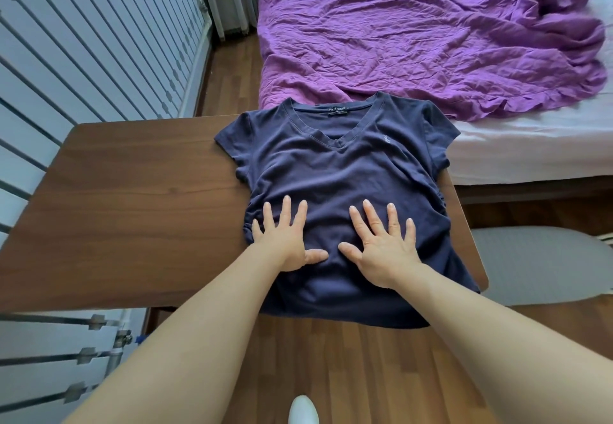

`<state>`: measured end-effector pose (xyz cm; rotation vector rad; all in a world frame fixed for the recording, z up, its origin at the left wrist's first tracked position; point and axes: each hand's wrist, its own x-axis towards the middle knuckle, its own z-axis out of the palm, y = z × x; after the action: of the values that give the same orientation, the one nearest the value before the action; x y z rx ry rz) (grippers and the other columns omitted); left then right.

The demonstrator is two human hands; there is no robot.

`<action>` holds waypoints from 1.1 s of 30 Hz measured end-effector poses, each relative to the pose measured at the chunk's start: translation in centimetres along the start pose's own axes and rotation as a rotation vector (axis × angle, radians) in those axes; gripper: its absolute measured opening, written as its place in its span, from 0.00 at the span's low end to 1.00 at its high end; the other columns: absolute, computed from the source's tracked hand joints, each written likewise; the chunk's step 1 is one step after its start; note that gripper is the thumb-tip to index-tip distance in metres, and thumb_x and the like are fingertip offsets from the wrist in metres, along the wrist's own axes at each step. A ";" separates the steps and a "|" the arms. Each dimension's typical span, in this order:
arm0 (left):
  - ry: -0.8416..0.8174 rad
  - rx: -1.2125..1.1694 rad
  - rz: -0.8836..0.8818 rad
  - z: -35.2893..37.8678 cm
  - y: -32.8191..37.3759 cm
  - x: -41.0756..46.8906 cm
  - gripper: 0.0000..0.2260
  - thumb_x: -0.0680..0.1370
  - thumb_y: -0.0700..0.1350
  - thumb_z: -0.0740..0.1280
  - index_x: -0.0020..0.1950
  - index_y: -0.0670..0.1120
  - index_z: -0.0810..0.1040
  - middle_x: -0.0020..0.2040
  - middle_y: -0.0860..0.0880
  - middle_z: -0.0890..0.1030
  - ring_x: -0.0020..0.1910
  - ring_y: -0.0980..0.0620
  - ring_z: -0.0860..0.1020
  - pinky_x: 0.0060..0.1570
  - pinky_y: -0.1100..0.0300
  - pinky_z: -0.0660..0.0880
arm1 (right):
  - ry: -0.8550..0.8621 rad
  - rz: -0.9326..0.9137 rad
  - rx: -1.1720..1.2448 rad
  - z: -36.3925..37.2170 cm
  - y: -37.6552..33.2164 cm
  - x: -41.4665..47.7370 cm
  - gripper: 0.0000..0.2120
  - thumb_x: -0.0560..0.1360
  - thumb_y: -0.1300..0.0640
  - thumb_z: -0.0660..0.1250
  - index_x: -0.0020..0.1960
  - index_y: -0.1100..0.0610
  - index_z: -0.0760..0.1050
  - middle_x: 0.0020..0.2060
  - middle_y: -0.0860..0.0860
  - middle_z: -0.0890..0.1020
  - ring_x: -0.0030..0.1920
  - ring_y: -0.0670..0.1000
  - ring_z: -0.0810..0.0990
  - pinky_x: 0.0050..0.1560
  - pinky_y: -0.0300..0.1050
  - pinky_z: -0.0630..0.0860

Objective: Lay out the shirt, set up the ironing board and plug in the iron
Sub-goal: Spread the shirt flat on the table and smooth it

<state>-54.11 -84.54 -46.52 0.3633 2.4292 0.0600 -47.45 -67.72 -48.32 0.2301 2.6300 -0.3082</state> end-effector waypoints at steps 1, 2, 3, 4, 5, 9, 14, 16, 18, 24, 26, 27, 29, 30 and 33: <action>-0.027 0.009 -0.003 -0.1 0.1 -0.1 0.47 0.71 0.68 0.61 0.74 0.55 0.30 0.75 0.50 0.28 0.73 0.39 0.31 0.73 0.40 0.39 | -0.002 0.004 0.003 0.1 0.1 0.0 0.33 0.77 0.33 0.44 0.75 0.41 0.32 0.75 0.43 0.32 0.74 0.57 0.29 0.72 0.62 0.32; -0.047 0.022 -0.004 -0.1 0.1 -0.1 0.49 0.70 0.70 0.62 0.73 0.56 0.30 0.74 0.50 0.27 0.73 0.38 0.30 0.72 0.39 0.39 | -0.004 0.007 0.008 0.1 0.2 0.0 0.34 0.76 0.33 0.44 0.75 0.41 0.32 0.75 0.43 0.33 0.74 0.57 0.29 0.72 0.62 0.32; -0.059 0.031 -0.005 -0.1 0.1 -0.2 0.50 0.68 0.70 0.62 0.73 0.57 0.29 0.74 0.50 0.27 0.73 0.38 0.30 0.72 0.39 0.39 | -0.005 0.008 0.011 0.0 0.2 -0.1 0.34 0.76 0.32 0.44 0.75 0.41 0.32 0.75 0.43 0.33 0.74 0.57 0.29 0.72 0.62 0.32; -0.060 0.038 -0.004 -0.2 0.0 -0.2 0.51 0.68 0.71 0.63 0.73 0.57 0.29 0.74 0.50 0.27 0.73 0.38 0.30 0.72 0.38 0.39 | -0.002 0.006 0.019 0.0 0.1 -0.1 0.34 0.76 0.32 0.45 0.75 0.41 0.33 0.75 0.43 0.33 0.74 0.57 0.29 0.72 0.62 0.32; -0.048 0.047 0.005 -0.2 0.0 -0.3 0.51 0.67 0.71 0.63 0.73 0.56 0.29 0.74 0.49 0.27 0.73 0.38 0.30 0.72 0.39 0.39 | 0.013 0.006 0.036 -0.1 0.1 0.0 0.34 0.76 0.32 0.45 0.75 0.41 0.33 0.75 0.44 0.33 0.74 0.57 0.29 0.72 0.62 0.32; 0.062 0.153 0.126 0.6 0.1 -0.7 0.49 0.69 0.71 0.60 0.75 0.53 0.32 0.75 0.47 0.30 0.74 0.43 0.31 0.72 0.41 0.36 | 0.149 0.069 0.054 -0.6 0.9 0.0 0.33 0.78 0.36 0.44 0.76 0.45 0.35 0.76 0.47 0.33 0.75 0.56 0.29 0.72 0.60 0.32; -0.016 0.052 0.080 1.7 -0.4 -1.0 0.49 0.67 0.73 0.60 0.73 0.59 0.29 0.73 0.52 0.26 0.72 0.42 0.28 0.70 0.37 0.35 | 0.091 0.287 0.152 -0.4 3.5 -0.3 0.36 0.76 0.33 0.45 0.77 0.46 0.35 0.77 0.50 0.36 0.76 0.60 0.35 0.75 0.59 0.37; -0.031 0.042 0.078 1.5 -0.2 -1.1 0.50 0.67 0.73 0.61 0.72 0.59 0.29 0.73 0.52 0.26 0.72 0.41 0.28 0.70 0.37 0.35 | 0.085 0.286 0.159 -0.4 3.6 -0.5 0.36 0.77 0.33 0.45 0.77 0.47 0.36 0.77 0.51 0.36 0.76 0.60 0.36 0.74 0.58 0.37; -0.016 0.046 0.086 1.4 0.0 -1.1 0.49 0.67 0.73 0.61 0.73 0.59 0.30 0.74 0.51 0.27 0.73 0.42 0.28 0.71 0.38 0.35 | 0.130 0.268 0.175 -0.6 3.3 -0.5 0.35 0.78 0.35 0.46 0.77 0.49 0.38 0.77 0.51 0.38 0.76 0.59 0.36 0.75 0.59 0.38; 0.071 0.110 0.161 2.6 0.6 -1.7 0.46 0.69 0.73 0.57 0.73 0.58 0.31 0.75 0.51 0.28 0.73 0.45 0.28 0.71 0.38 0.34 | 0.137 0.147 0.062 -0.1 2.0 -1.1 0.33 0.79 0.36 0.44 0.77 0.49 0.36 0.77 0.49 0.36 0.76 0.55 0.32 0.73 0.59 0.33; 0.045 0.103 0.135 3.0 0.4 -1.5 0.46 0.68 0.74 0.57 0.72 0.60 0.30 0.74 0.53 0.27 0.73 0.45 0.28 0.70 0.37 0.34 | 0.074 0.146 0.087 0.2 2.1 -0.9 0.34 0.78 0.35 0.44 0.77 0.47 0.35 0.76 0.48 0.34 0.75 0.55 0.31 0.73 0.60 0.33; 0.034 0.100 0.124 2.9 0.3 -1.4 0.46 0.67 0.74 0.56 0.72 0.61 0.30 0.74 0.53 0.27 0.72 0.46 0.27 0.70 0.36 0.33 | 0.059 0.144 0.092 0.2 2.2 -0.8 0.34 0.78 0.34 0.44 0.76 0.47 0.34 0.76 0.48 0.34 0.75 0.55 0.31 0.73 0.60 0.33; 0.021 0.098 0.108 2.6 0.3 -1.2 0.46 0.67 0.75 0.56 0.71 0.62 0.29 0.74 0.54 0.27 0.72 0.46 0.26 0.70 0.35 0.33 | 0.043 0.137 0.093 0.0 2.4 -0.5 0.35 0.77 0.34 0.45 0.76 0.46 0.34 0.76 0.47 0.34 0.75 0.55 0.31 0.73 0.60 0.33; 0.019 0.099 0.102 2.5 0.3 -1.1 0.46 0.67 0.74 0.57 0.71 0.62 0.29 0.74 0.54 0.27 0.72 0.45 0.27 0.70 0.35 0.34 | 0.037 0.132 0.097 -0.2 2.5 -0.4 0.35 0.77 0.34 0.45 0.76 0.47 0.34 0.76 0.47 0.34 0.75 0.55 0.31 0.73 0.60 0.33; 0.022 0.117 0.099 2.0 0.6 -1.3 0.46 0.68 0.73 0.58 0.72 0.61 0.30 0.74 0.53 0.28 0.73 0.44 0.28 0.70 0.36 0.35 | 0.042 0.098 0.121 -0.6 2.6 -0.5 0.35 0.78 0.34 0.46 0.77 0.48 0.36 0.76 0.48 0.35 0.76 0.55 0.32 0.73 0.59 0.34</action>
<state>-51.68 -84.40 -47.16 0.5378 2.4417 -0.0359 -46.74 -65.09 -48.06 0.4087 2.6339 -0.4340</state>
